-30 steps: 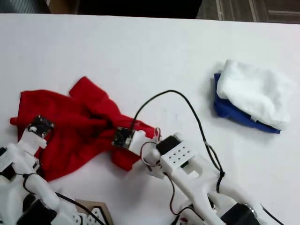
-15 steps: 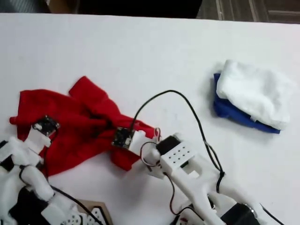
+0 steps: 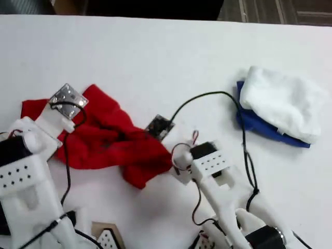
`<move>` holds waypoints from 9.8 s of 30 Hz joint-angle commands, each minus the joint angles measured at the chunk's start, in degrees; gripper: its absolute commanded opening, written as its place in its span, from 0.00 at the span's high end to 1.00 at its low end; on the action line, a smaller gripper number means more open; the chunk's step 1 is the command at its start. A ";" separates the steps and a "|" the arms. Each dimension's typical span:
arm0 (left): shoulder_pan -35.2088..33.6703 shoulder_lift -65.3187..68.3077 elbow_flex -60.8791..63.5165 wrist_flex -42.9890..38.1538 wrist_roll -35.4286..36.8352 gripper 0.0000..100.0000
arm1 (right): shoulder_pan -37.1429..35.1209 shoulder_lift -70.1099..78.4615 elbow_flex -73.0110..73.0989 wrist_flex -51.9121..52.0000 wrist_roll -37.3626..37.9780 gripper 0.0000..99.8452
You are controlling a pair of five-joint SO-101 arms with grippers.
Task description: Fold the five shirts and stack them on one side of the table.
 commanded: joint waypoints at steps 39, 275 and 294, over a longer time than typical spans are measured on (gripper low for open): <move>-12.84 -2.73 -0.40 -1.23 -4.57 0.97 | 1.63 42.59 -42.90 1.63 1.93 0.99; 4.13 -2.29 28.00 -30.86 13.54 0.97 | 17.63 18.24 -15.47 -0.22 11.08 0.76; 9.05 -2.11 26.42 -45.01 18.46 0.97 | 17.89 79.08 -113.05 32.31 7.65 0.79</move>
